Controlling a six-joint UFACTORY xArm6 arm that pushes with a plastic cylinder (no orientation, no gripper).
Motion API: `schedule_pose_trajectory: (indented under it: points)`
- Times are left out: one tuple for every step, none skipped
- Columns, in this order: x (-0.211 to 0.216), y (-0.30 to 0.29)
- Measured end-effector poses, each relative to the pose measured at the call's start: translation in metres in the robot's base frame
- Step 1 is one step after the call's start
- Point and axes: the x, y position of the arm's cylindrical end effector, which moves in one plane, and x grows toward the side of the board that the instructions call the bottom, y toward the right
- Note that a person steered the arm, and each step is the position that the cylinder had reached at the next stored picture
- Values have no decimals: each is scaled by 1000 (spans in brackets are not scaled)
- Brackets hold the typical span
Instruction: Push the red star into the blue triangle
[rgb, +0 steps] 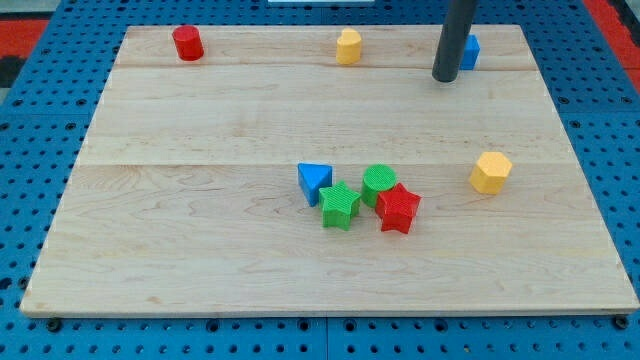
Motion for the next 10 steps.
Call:
schedule_pose_trajectory:
  points:
    - [3,8]
    - [6,20]
    - [71,63]
    - [144,85]
    - [221,59]
    - [236,-59]
    - [194,-109]
    - [176,-152]
    - [150,-201]
    - [137,-197]
